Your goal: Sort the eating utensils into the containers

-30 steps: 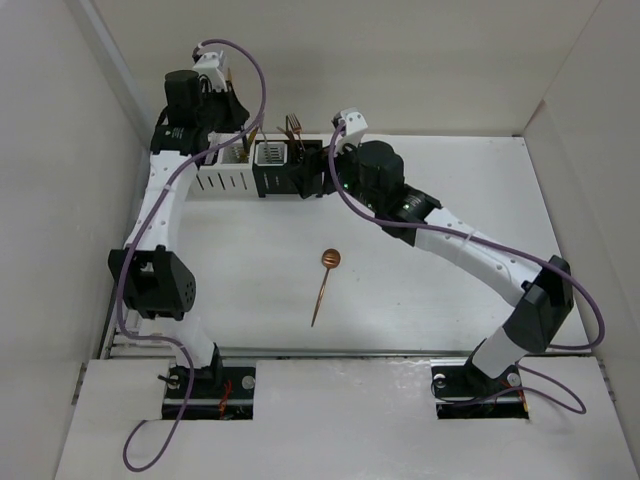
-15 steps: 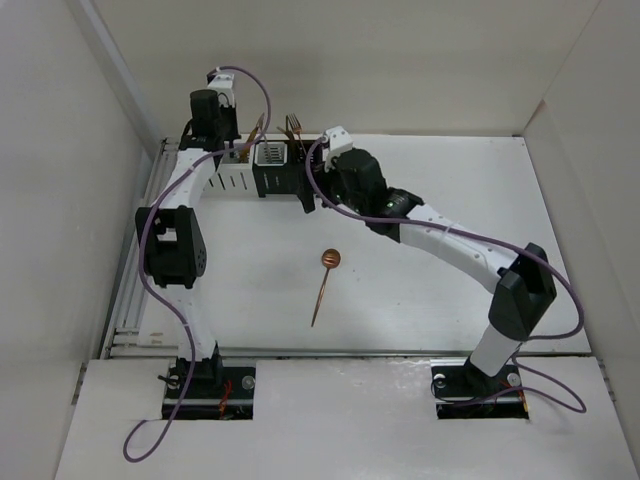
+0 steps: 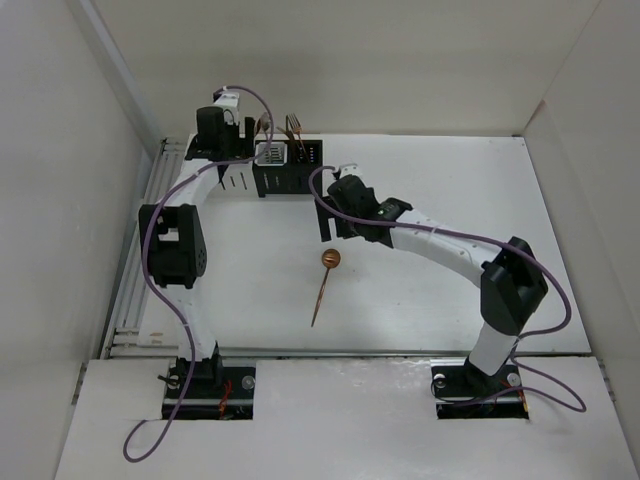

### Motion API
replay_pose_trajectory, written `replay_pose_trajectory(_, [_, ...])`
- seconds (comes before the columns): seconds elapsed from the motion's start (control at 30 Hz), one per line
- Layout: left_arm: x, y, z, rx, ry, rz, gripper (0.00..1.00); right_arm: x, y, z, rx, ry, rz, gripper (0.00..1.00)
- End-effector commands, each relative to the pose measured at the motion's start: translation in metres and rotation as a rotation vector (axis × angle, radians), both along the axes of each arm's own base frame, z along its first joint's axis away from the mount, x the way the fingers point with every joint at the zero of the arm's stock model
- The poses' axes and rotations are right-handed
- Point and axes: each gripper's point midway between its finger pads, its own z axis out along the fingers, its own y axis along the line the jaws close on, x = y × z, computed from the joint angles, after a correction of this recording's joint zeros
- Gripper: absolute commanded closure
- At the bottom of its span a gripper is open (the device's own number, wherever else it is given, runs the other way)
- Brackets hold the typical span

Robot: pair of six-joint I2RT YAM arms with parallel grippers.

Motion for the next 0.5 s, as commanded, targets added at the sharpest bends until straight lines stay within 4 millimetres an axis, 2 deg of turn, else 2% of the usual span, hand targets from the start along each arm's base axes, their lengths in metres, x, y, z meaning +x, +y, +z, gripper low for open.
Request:
replay_pose_trajectory(0.0, [-0.013, 0.031, 0.064, 0.06, -0.084, 0.153, 0.09, -0.011, -0.004, 0.002, 0.005, 0.041, -0.09, 0.0])
replay_pose_trajectory(0.03, [-0.018, 0.038, 0.072, 0.051, -0.08, 0.208, 0.03, -0.017, 0.002, -0.005, 0.011, 0.072, -0.08, 0.0])
replay_pose_trajectory(0.07, [-0.029, 0.046, 0.072, 0.059, -0.034, 0.256, 0.02, -0.02, 0.007, -0.016, 0.034, 0.112, -0.104, 0.01])
replay_pose_trajectory(0.1, [-0.032, 0.056, 0.087, 0.069, -0.041, 0.321, 0.0, -0.024, 0.007, -0.028, 0.035, 0.145, -0.11, 0.03])
replay_pose_trajectory(0.17, [-0.053, 0.061, 0.103, 0.056, -0.012, 0.364, 0.0, -0.034, 0.012, -0.053, 0.039, 0.218, -0.104, 0.07])
replay_pose_trajectory(0.2, [-0.061, 0.063, 0.111, 0.06, -0.013, 0.372, 0.0, -0.038, 0.016, -0.057, 0.047, 0.236, -0.107, 0.09])
replay_pose_trajectory(0.23, [-0.07, 0.069, 0.105, 0.052, 0.011, 0.389, 0.0, -0.044, 0.021, -0.064, 0.041, 0.249, -0.089, 0.1])
replay_pose_trajectory(0.27, [-0.077, 0.067, 0.106, 0.048, 0.019, 0.378, 0.0, -0.048, 0.025, -0.067, 0.032, 0.256, -0.079, 0.11])
replay_pose_trajectory(0.3, [-0.091, 0.069, 0.117, 0.021, 0.013, 0.384, 0.0, -0.054, 0.026, -0.078, 0.01, 0.279, -0.079, 0.14])
replay_pose_trajectory(0.33, [-0.099, 0.072, 0.11, 0.007, 0.038, 0.381, 0.0, -0.057, 0.031, -0.079, 0.009, 0.288, -0.08, 0.15])
replay_pose_trajectory(0.4, [-0.117, 0.076, 0.117, -0.02, 0.047, 0.387, 0.0, -0.072, 0.035, -0.092, -0.032, 0.331, -0.06, 0.16])
replay_pose_trajectory(0.43, [-0.123, 0.084, 0.113, -0.03, 0.062, 0.402, 0.0, -0.074, 0.037, -0.093, -0.021, 0.341, -0.065, 0.16])
replay_pose_trajectory(0.47, [-0.128, 0.08, 0.113, -0.048, 0.068, 0.392, 0.0, -0.086, 0.037, -0.105, -0.034, 0.378, -0.054, 0.16])
